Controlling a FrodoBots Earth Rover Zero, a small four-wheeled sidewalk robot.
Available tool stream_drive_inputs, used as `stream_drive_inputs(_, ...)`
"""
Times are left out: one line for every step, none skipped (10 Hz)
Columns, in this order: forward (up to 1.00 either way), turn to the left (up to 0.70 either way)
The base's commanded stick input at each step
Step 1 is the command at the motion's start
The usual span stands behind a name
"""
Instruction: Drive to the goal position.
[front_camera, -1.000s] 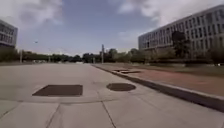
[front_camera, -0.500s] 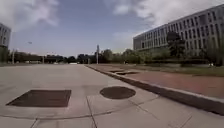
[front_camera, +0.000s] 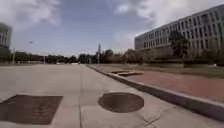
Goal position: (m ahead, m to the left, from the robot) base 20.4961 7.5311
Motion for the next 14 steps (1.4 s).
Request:
stream_drive_inputs(1.0, 0.27)
stream_drive_inputs(1.0, 0.27)
stream_drive_inputs(1.0, 0.27)
stream_drive_inputs(1.0, 0.27)
stream_drive_inputs(1.0, 0.27)
stream_drive_inputs(1.0, 0.27)
stream_drive_inputs(1.0, 0.27)
stream_drive_inputs(1.0, 0.27)
stream_drive_inputs(1.0, 0.27)
stream_drive_inputs(1.0, 0.27)
stream_drive_inputs(1.0, 0.01)
stream_drive_inputs(1.0, 0.0)
stream_drive_inputs(1.0, 0.0)
stream_drive_inputs(1.0, 0.0)
